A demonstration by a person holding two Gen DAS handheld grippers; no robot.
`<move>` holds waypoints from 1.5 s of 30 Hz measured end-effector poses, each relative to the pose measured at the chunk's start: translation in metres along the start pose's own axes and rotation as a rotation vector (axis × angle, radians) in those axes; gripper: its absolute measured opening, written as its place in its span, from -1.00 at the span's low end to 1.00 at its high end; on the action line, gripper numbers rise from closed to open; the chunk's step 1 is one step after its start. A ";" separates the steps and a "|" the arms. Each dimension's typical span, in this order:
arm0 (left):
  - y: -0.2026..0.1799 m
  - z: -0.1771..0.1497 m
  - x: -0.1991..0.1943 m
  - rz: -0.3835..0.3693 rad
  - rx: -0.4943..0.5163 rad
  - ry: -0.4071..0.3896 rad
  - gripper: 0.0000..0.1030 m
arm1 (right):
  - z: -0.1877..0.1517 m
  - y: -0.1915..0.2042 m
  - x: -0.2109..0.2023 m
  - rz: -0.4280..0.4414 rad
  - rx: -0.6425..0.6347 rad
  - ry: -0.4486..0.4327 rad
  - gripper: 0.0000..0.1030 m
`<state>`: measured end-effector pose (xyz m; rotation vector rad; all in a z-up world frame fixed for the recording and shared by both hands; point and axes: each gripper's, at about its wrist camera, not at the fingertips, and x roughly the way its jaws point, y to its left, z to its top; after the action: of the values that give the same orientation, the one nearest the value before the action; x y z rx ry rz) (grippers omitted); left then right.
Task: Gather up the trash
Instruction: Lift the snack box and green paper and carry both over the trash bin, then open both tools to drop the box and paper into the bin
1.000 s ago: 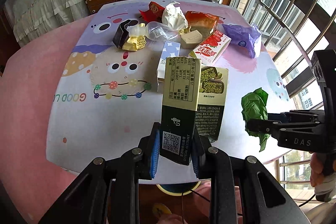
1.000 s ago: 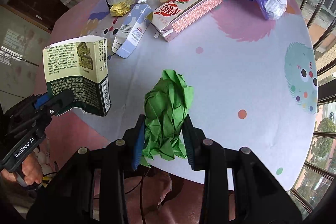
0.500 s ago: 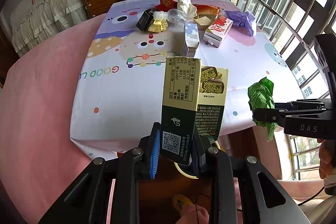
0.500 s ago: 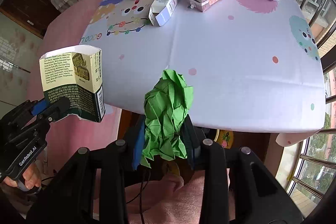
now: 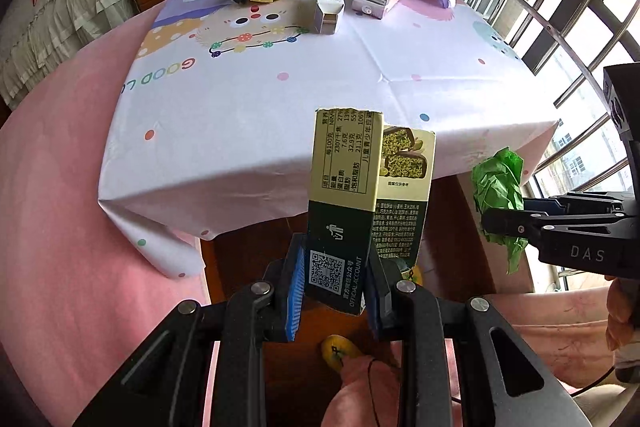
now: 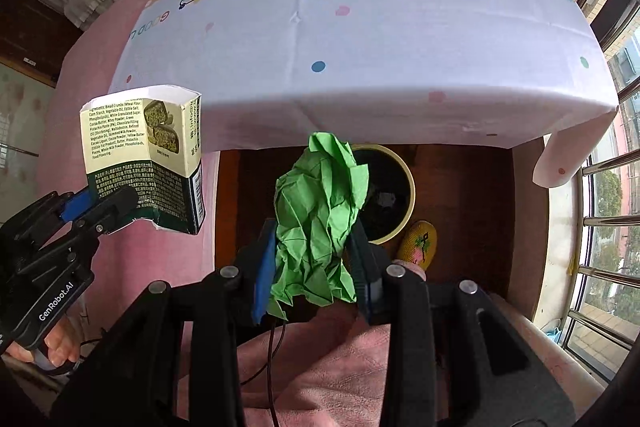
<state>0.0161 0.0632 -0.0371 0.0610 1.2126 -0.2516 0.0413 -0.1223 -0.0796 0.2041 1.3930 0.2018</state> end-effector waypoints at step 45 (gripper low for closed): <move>-0.034 -0.066 0.390 0.044 -0.122 0.304 0.33 | -0.048 -0.156 0.341 0.030 0.281 0.130 -0.38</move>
<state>0.0757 -0.0197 -0.4208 0.0202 1.5245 -0.1315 0.0534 -0.1831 -0.4527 0.4519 1.5458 0.0437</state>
